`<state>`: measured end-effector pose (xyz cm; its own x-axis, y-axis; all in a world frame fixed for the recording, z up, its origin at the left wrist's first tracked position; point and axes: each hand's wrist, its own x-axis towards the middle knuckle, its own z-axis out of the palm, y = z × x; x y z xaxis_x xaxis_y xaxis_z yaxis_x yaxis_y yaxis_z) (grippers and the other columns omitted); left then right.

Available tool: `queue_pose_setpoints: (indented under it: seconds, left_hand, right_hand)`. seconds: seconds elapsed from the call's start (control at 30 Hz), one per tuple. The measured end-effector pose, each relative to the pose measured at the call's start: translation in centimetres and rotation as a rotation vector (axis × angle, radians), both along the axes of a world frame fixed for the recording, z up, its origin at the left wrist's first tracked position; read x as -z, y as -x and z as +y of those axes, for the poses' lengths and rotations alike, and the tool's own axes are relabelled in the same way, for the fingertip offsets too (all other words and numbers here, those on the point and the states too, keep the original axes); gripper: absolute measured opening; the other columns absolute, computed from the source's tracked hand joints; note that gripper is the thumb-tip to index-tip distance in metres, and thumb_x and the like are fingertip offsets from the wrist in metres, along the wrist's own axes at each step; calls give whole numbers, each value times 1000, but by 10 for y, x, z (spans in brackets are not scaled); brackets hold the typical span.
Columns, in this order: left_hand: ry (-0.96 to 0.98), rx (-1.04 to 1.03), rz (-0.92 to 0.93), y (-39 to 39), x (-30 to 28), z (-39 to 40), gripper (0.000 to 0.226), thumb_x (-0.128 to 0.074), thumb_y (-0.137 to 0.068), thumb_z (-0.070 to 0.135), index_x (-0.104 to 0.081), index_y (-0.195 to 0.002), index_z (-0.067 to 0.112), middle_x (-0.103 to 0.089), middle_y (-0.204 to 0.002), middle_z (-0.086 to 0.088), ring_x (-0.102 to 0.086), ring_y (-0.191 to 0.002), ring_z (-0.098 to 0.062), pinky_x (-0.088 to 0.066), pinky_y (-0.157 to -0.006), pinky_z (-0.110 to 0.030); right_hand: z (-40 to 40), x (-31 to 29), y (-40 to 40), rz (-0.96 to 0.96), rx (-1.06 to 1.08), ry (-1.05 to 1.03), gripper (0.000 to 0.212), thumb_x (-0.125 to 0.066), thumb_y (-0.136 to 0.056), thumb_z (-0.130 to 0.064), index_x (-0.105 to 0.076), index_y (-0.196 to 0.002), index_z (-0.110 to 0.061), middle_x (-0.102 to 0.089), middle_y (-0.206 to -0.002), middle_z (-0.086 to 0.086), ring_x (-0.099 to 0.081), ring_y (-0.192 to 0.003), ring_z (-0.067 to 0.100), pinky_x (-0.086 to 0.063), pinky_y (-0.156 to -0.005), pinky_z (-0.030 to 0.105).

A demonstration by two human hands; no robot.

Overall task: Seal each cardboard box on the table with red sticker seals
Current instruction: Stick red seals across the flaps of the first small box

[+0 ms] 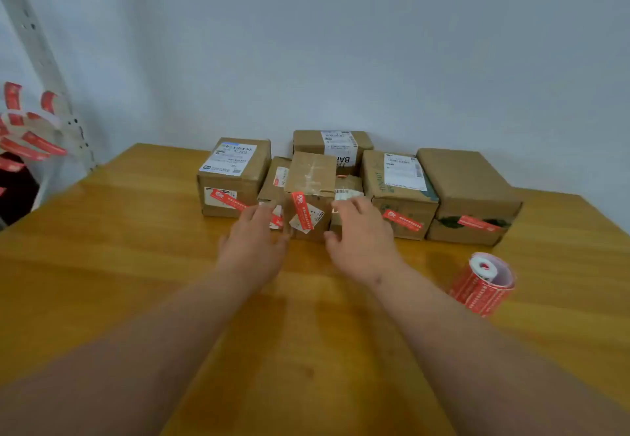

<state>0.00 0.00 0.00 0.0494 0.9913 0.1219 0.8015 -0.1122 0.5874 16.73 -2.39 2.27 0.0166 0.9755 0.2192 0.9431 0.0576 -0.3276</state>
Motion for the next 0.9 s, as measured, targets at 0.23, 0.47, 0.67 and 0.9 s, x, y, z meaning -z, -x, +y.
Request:
queue_pose_setpoints:
  seconds: [0.23, 0.47, 0.67, 0.9]
  left_hand:
    - [-48, 89, -117, -18, -10, 24, 69, -57, -94, 19, -21, -151, 31, -31, -151, 3, -41, -132, -20, -39, -108, -46]
    - [-139, 52, -249, -17, -7, 17, 42, -59, -93, 14, -52, -131, 27, -47, -128, 1, -52, -103, -11, -41, -88, -21]
    - [-200, 51, -263, -11, -13, -6, 31, -57, -94, 15, -58, -123, 25, -49, -118, 6, -52, -90, -3, -39, -69, -6]
    - [-261, 117, -310, -14, -29, -46, 32, -47, -94, 5, -66, -112, 23, -57, -109, 6, -53, -98, -9, -43, -79, -14]
  right_hand:
    - [32, 6, 1, 59, 14, 82, 75, -56, -92, -37, -12, -153, -29, -26, -155, 2, -26, -141, 26, -23, -113, 52]
    - [22, 12, 8, 167, -28, 0, 64, -56, -91, -27, -26, -148, -27, -41, -143, 3, -40, -132, 25, -31, -110, 49]
    - [0, 2, 11, 227, -17, -67, 58, -59, -89, -32, -36, -142, -25, -47, -130, 3, -47, -121, 25, -36, -106, 47]
    - [-38, 2, 19, 264, 58, -147, 94, -72, -67, -60, -29, -142, -26, -40, -133, 5, -42, -124, 26, -39, -103, 44]
